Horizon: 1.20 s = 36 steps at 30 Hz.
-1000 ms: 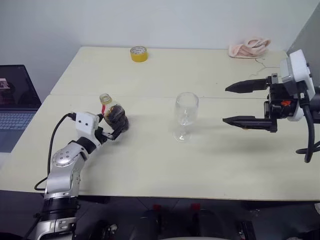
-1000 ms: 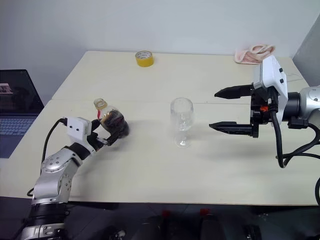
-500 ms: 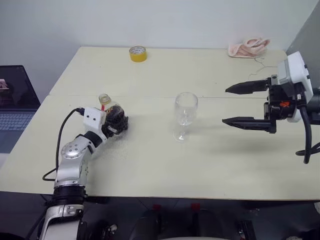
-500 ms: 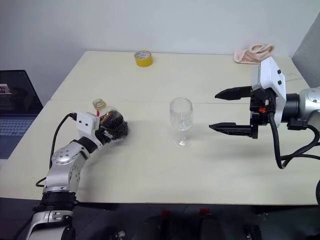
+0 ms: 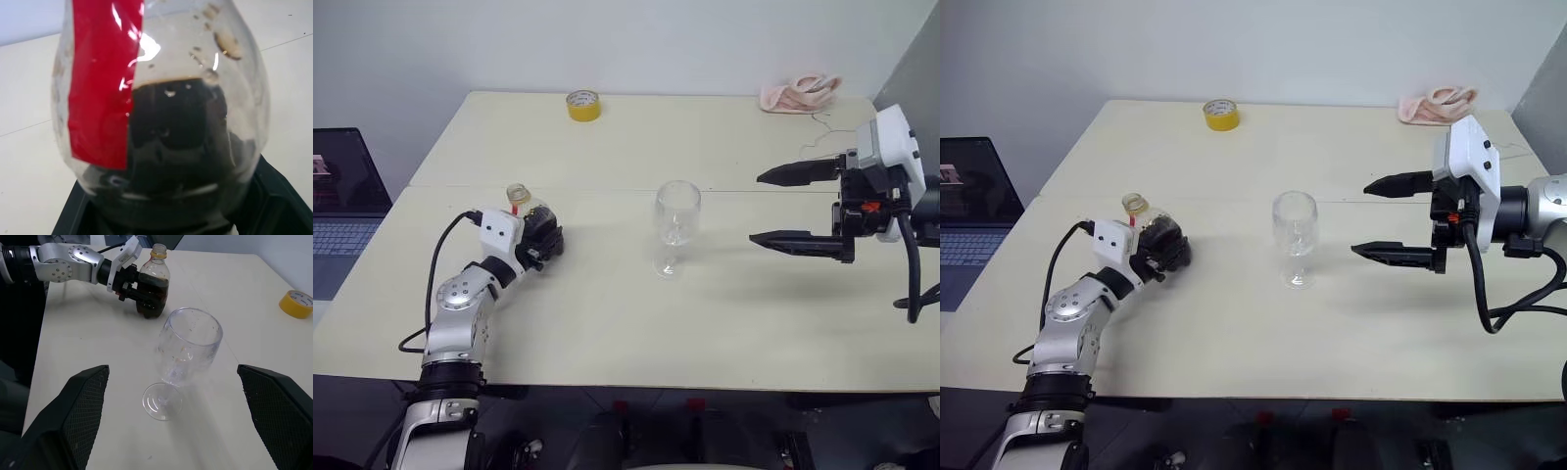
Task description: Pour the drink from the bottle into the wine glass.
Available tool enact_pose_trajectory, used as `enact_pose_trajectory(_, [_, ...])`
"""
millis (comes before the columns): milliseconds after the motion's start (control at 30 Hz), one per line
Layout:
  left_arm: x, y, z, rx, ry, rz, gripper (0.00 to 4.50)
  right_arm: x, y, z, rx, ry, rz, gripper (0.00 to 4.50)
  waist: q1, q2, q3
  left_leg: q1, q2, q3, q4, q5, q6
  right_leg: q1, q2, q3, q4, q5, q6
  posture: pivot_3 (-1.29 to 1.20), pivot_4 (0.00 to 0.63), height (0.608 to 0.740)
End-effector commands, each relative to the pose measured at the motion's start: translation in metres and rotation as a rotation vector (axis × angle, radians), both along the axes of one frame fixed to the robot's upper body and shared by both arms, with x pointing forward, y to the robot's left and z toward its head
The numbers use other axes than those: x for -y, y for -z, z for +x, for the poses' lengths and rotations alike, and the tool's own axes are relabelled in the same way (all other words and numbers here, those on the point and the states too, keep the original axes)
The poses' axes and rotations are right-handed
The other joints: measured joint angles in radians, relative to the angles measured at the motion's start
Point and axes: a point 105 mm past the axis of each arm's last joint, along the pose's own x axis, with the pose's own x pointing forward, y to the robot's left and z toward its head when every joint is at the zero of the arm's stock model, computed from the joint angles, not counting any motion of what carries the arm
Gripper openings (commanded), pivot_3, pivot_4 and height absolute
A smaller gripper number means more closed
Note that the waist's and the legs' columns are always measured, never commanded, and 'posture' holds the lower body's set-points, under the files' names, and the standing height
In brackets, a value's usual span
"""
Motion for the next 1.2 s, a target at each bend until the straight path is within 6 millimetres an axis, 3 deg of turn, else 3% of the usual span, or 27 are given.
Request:
enact_pose_trajectory(33, [0.002, -0.015, 0.002, 0.061, 0.01, 0.001, 1.76, 0.002, -0.011, -0.003, 0.058, 0.006, -0.004, 4.5, 0.0, 0.0, 0.0, 0.0, 0.0, 0.0, 0.0, 0.0, 0.0, 0.0, 0.0, 0.0, 0.0, 0.0, 0.0, 0.0, 0.15, 0.74])
enact_pose_trajectory(167, [0.003, -0.015, 0.003, 0.058, 0.016, 0.004, 1.12, 0.002, -0.011, -0.003, 0.06, 0.008, -0.006, 4.5, 0.0, 0.0, 0.0, 0.0, 0.0, 0.0, 0.0, 0.0, 0.0, 0.0, 0.0, 0.0, 0.0, 0.0, 0.0, 0.0, 0.15, 0.74])
enact_pose_trajectory(300, [0.004, -0.02, 0.005, 0.069, 0.015, 0.015, 1.12, 0.003, -0.011, -0.003, 0.063, 0.013, -0.009, 4.5, 0.0, 0.0, 0.0, 0.0, 0.0, 0.0, 0.0, 0.0, 0.0, 0.0, 0.0, 0.0, 0.0, 0.0, 0.0, 0.0, 0.15, 0.74])
enact_pose_trajectory(400, [0.011, -0.036, 0.01, 0.107, 0.03, 0.046, 1.12, 0.009, -0.011, -0.002, 0.066, 0.046, -0.013, 4.5, 0.0, -0.001, 0.0, 0.0, 0.0, 0.0, 0.0, 0.0, 0.0, 0.0, 0.0, 0.0, 0.0, 0.0, 0.0, 0.0, 0.15, 0.74])
enact_pose_trajectory(633, [0.043, -0.082, 0.025, 0.219, 0.109, 0.146, 1.12, 0.015, -0.01, -0.006, 0.068, 0.084, -0.005, 4.5, 0.002, -0.003, 0.002, -0.002, -0.001, 0.0, 0.002, 0.0, 0.0, 0.0, -0.001, -0.001, 0.0, 0.001, 0.001, 0.0, 0.15, 0.74])
enact_pose_trajectory(800, [0.079, -0.112, 0.034, 0.294, 0.205, 0.233, 1.12, 0.012, -0.009, -0.013, 0.074, 0.095, 0.004, 4.5, 0.0, -0.003, 0.002, -0.003, -0.001, 0.0, 0.001, 0.0, 0.0, -0.001, -0.001, -0.001, 0.0, 0.001, 0.001, 0.0, 0.15, 0.74])
enact_pose_trajectory(1200, [0.127, -0.136, 0.047, 0.458, 0.308, 0.498, 1.12, 0.006, -0.004, -0.023, 0.071, 0.131, 0.042, 4.5, -0.002, -0.004, 0.002, -0.009, -0.002, 0.0, 0.003, 0.0, 0.0, -0.006, -0.001, -0.002, 0.001, 0.001, 0.001, 0.0, 0.15, 0.74])
